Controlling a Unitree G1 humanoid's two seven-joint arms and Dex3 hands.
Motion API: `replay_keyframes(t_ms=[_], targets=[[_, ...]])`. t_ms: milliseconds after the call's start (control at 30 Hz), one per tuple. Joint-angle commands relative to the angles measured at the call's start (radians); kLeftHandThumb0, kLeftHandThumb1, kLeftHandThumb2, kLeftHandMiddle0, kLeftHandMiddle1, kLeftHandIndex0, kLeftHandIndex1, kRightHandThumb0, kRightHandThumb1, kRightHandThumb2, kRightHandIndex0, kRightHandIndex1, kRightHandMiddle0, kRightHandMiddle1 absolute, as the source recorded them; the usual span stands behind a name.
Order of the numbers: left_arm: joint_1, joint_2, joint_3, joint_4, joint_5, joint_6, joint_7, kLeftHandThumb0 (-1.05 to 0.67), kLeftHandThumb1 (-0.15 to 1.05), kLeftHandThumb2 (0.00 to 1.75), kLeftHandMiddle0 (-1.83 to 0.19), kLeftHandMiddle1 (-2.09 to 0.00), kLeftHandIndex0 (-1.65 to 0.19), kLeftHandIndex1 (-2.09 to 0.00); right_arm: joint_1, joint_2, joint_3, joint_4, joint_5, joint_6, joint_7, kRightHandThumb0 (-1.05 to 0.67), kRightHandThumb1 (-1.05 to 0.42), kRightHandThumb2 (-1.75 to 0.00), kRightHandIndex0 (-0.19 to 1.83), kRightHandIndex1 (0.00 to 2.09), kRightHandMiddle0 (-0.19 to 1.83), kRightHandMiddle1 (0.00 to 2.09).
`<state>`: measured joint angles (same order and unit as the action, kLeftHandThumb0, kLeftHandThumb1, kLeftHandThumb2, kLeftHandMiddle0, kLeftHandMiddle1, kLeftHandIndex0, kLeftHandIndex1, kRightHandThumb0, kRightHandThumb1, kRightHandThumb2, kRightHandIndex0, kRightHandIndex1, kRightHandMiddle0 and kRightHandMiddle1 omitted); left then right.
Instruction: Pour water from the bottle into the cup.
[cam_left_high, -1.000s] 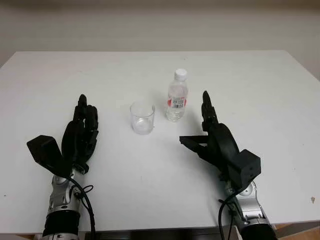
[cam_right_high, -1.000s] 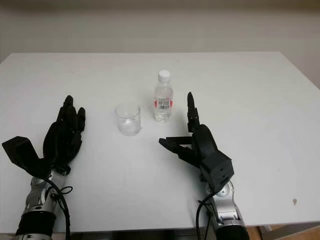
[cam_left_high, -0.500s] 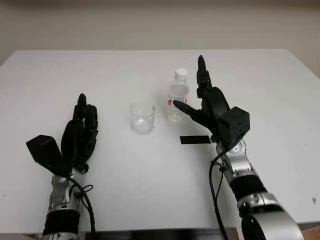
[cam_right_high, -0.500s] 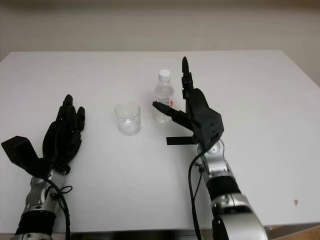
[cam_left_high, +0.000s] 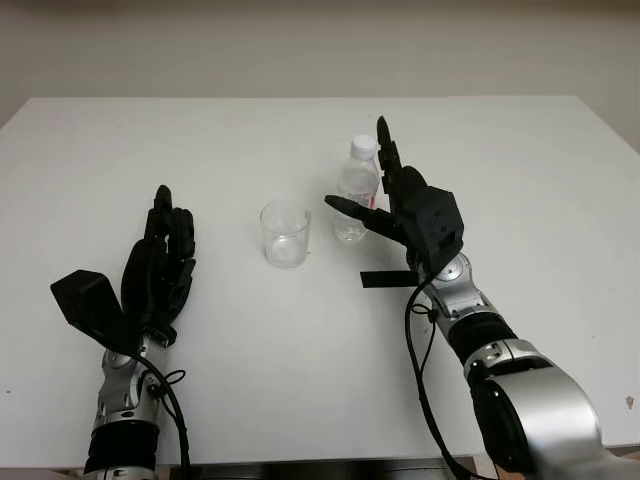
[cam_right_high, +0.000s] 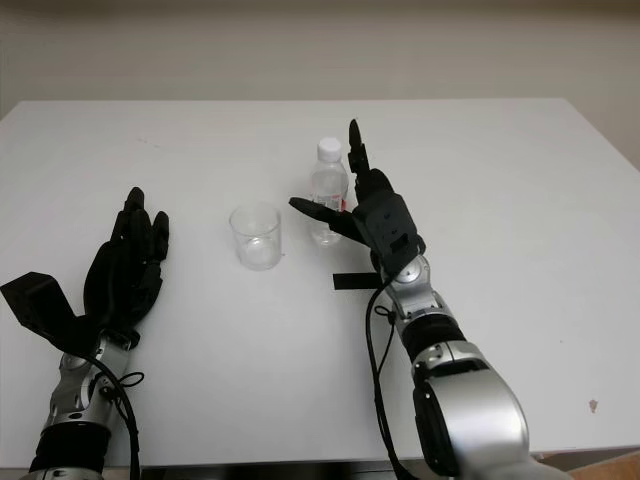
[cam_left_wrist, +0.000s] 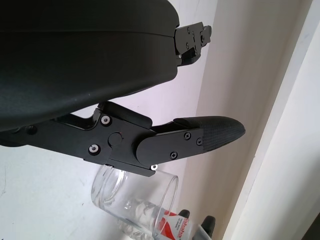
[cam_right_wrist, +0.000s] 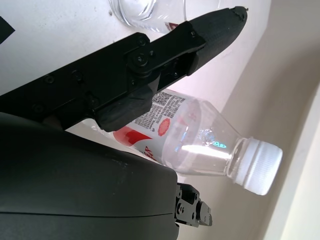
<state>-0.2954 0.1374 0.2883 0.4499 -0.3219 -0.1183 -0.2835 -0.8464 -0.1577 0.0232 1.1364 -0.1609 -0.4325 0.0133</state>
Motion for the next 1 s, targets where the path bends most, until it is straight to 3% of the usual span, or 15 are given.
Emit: replay_keyframes(t_ms=[0,533,733,833,967], targets=[[0.032,-0.005,0.001,0.03,0.002,0.01,0.004,-0.68,1.05,0.54,0.14,-0.06,0.17,-0.06,-0.035,-0.005,0.0,0.019,-0.003,0.009,-0.006,-0.99,-0.89,-0.05,-0.19,0.0,-0.19,0.0],[0.028,-0.002,0.0,0.024,0.003,0.019,0.011,-0.68,1.05,0.53,0.13,-0.05,0.17,-0.05,-0.079,0.019,-0.012,0.108,0.009,0.083,-0.009,-0.94,-0.89,-0.05,-0.19,0.0,-0.19,0.0],[0.038,-0.003,-0.001,0.013,0.004,0.023,0.013,-0.69,1.05,0.52,0.13,-0.05,0.17,-0.06,-0.076,0.045,-0.061,0.117,0.067,0.072,0.018,-0.79,-0.84,-0.04,-0.19,0.0,-0.19,0.0],[0.042,-0.007,-0.001,0.011,0.002,0.02,0.014,-0.69,1.05,0.52,0.13,-0.05,0.17,-0.06,-0.072,0.059,-0.069,0.121,0.069,0.051,-0.013,-0.75,-0.83,-0.04,-0.1,0.05,-0.1,0.05],[0.044,-0.013,-0.003,0.01,0.004,0.016,0.018,-0.69,1.05,0.53,0.13,-0.05,0.17,-0.05,-0.071,0.072,-0.079,0.126,0.073,0.037,-0.032,-0.63,-0.81,-0.05,0.1,0.15,0.17,0.19]])
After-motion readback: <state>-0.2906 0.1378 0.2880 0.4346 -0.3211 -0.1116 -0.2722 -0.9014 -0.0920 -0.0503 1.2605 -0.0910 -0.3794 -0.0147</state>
